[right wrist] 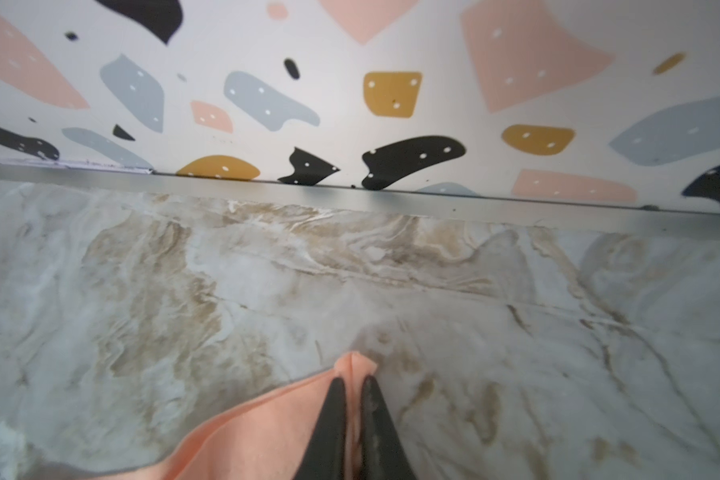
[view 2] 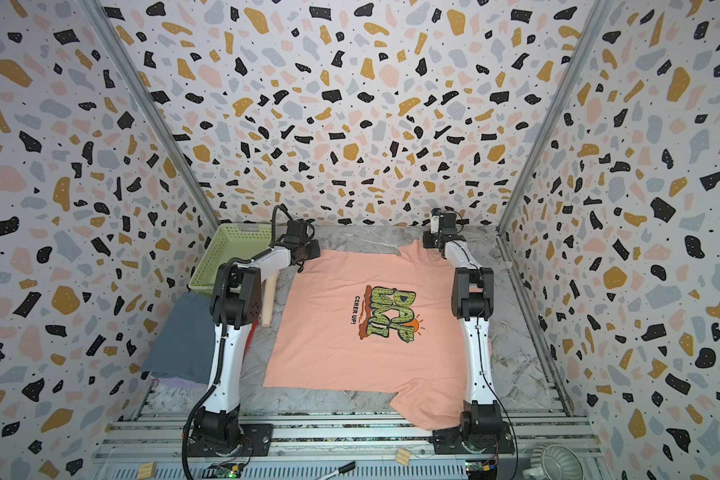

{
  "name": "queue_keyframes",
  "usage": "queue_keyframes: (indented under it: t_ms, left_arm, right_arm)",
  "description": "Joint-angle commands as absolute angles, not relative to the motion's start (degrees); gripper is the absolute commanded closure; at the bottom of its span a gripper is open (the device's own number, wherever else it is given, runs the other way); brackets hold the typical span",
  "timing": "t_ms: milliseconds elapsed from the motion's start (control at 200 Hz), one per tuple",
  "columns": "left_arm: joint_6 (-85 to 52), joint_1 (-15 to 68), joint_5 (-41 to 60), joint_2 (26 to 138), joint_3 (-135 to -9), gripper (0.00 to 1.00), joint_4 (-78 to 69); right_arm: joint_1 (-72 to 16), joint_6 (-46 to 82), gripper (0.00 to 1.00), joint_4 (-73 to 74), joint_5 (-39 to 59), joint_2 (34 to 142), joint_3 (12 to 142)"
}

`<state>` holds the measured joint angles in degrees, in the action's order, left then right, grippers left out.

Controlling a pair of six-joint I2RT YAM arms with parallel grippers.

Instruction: Fold and stack the t-shirts

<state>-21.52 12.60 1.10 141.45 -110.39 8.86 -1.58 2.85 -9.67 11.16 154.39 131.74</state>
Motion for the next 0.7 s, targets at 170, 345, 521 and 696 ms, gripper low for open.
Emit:
queue_keyframes:
  t_ms: [170, 345, 521, 696]
  left_arm:
    - [-21.46, 11.26, 2.65, 139.83, -111.82, 1.00, 9.48]
    - [-21.32, 10.29, 4.25, 136.10, -109.20, 1.00, 6.50]
    - [-21.29, 9.44, 4.81, 132.96, -106.83, 1.00, 3.11]
    - [-22.46, 8.36, 7.12, 133.96, -109.53, 1.00, 2.64]
  right_arm:
    - [-0.26, 5.85, 0.99, -0.66, 11.89, 141.67, 122.62]
    - [0.25, 5.01, 1.00, 6.06, 12.43, 132.25, 113.96]
    - [1.54, 5.45, 1.00, 9.01, 14.85, 126.63, 109.81]
    - [1.76, 5.78, 1.00, 7.14, 15.64, 128.88, 112.98]
